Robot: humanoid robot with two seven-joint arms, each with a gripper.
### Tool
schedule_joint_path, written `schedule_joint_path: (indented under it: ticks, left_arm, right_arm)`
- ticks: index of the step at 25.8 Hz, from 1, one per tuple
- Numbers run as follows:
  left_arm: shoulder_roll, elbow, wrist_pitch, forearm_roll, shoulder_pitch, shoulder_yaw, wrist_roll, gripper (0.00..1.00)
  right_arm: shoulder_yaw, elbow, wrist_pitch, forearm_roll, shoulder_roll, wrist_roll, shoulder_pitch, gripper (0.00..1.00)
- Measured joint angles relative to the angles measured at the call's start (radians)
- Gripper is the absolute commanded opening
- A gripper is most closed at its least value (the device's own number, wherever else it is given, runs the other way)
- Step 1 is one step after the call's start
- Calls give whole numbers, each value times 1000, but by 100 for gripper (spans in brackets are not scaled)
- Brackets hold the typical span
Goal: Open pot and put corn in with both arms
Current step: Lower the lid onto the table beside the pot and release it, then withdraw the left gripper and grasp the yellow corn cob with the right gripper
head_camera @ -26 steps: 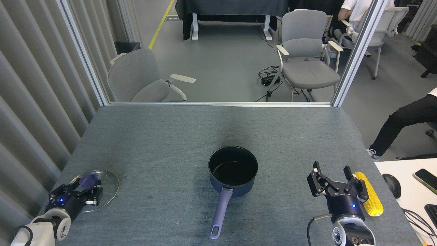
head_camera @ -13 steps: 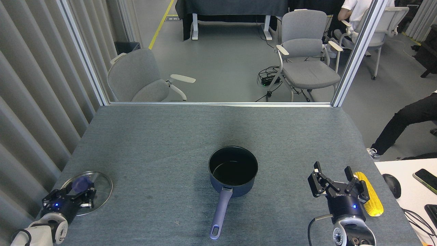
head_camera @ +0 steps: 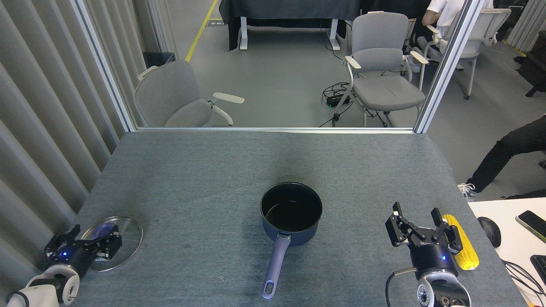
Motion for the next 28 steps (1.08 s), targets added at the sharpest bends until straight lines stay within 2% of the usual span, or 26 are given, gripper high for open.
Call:
schedule_joint_path:
  ticks: [4,8,10,13,15,17,20,25,28]
  left_arm:
    - [-7,-115,-2,2,28,64,25,98]
    - [-27,-287,-32,4,86,81,63,98]
    - [-68,-394,-60,5,132,83,73,98]
    - [-170,-549,-90,-1,186,77,85,98]
    - [-241,-605,-96,-10,194,54,85,98]
    - [-299,-629,-86,-31,183,22,83,98]
    - [-346,-633,-60,-65,167,-6,83,98]
    - [-370,-597,-46,-82,176,-17,78,98]
    - [-374,-564,-44,-72,188,-13,71,98]
  right_arm:
    - [0,0,0,0,-4,6,0,100]
    - [0,0,0,0,-20,42,2,100]
    - [1,2,0,0,-42,72,2,100]
    - [1,23,-1,0,-82,108,2,100]
    - [1,53,-1,-1,-111,120,1,100]
    - [1,95,-2,0,-137,124,-3,100]
    - [1,176,-2,2,-183,128,-12,100]
    - [1,287,-4,-5,-223,123,-47,100]
    - [2,378,-4,-7,-240,123,-104,100]
